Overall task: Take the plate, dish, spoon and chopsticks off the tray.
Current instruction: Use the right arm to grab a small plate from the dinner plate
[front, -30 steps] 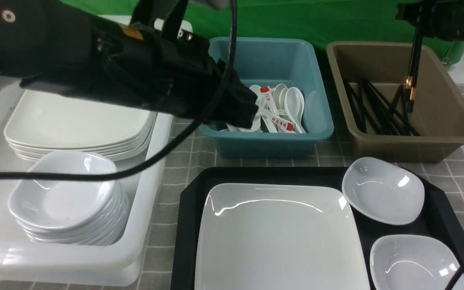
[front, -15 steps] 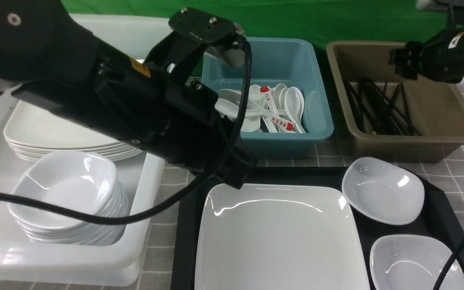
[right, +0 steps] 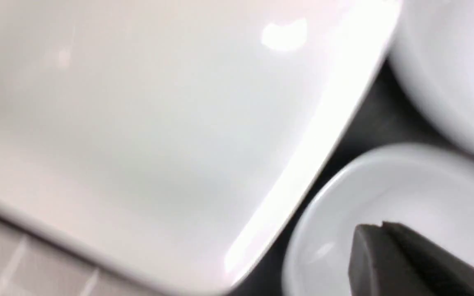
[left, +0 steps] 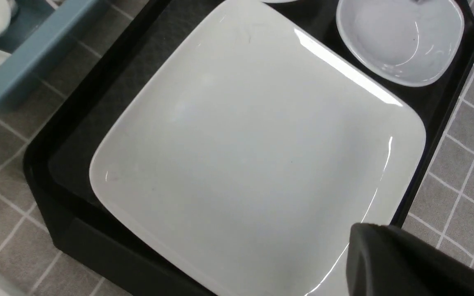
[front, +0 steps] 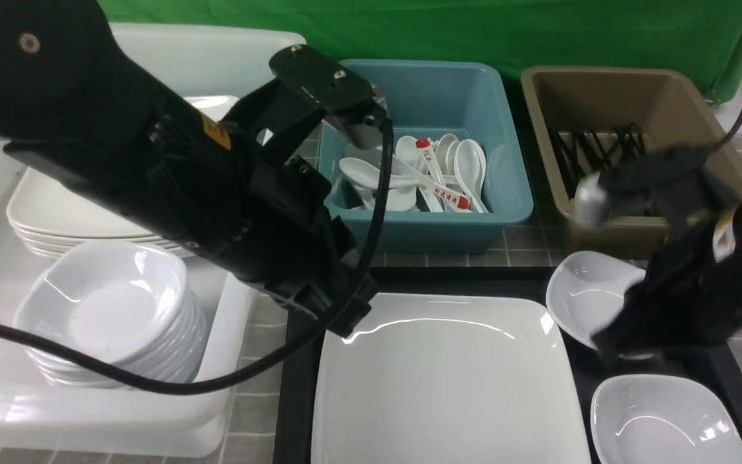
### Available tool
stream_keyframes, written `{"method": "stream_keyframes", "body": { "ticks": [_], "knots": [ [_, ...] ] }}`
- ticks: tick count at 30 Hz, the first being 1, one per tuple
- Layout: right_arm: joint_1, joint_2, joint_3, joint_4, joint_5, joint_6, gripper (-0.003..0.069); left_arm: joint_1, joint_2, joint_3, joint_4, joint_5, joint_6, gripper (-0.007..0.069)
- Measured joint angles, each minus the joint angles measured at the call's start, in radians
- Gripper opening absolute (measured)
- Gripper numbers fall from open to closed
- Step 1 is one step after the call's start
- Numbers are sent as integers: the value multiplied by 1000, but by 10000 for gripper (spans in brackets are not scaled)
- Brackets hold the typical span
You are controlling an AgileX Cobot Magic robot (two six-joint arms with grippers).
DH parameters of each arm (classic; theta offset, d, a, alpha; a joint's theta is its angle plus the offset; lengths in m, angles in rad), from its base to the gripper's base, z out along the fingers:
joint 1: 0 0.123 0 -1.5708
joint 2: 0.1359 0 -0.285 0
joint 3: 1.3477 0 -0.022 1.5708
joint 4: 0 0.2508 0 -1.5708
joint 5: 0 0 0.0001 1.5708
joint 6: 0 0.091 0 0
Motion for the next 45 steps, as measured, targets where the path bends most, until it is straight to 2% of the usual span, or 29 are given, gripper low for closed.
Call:
{"method": "stream_keyframes", "body": {
  "ticks": [3,9,10,11,16,35,38,39,40,45],
  "knots": [
    [51,-4,111,-6,-54,0,108,-21,0,8,9,-11,25,1],
    [61,-5,207,-6,-163,8,235,-86,0,52,20,-51,41,1],
    [61,-5,230,-13,-203,8,299,-112,0,70,33,-65,43,1],
    [61,-5,239,-16,-222,8,329,-121,0,75,41,-69,38,1],
    [62,-6,270,-79,-283,8,398,-125,0,78,63,-82,5,1],
    [62,66,316,-141,-333,8,405,-125,0,81,82,-83,-46,1],
    [62,82,313,-159,-358,8,358,-125,0,81,82,-80,-48,1],
    [62,82,312,-165,-364,0,299,-125,0,81,82,-75,-51,1],
    [63,79,309,-168,-369,0,276,-125,0,81,82,-70,-51,1],
    [62,44,287,-168,-317,0,233,-125,0,82,95,-59,-52,1]
  ]
}}
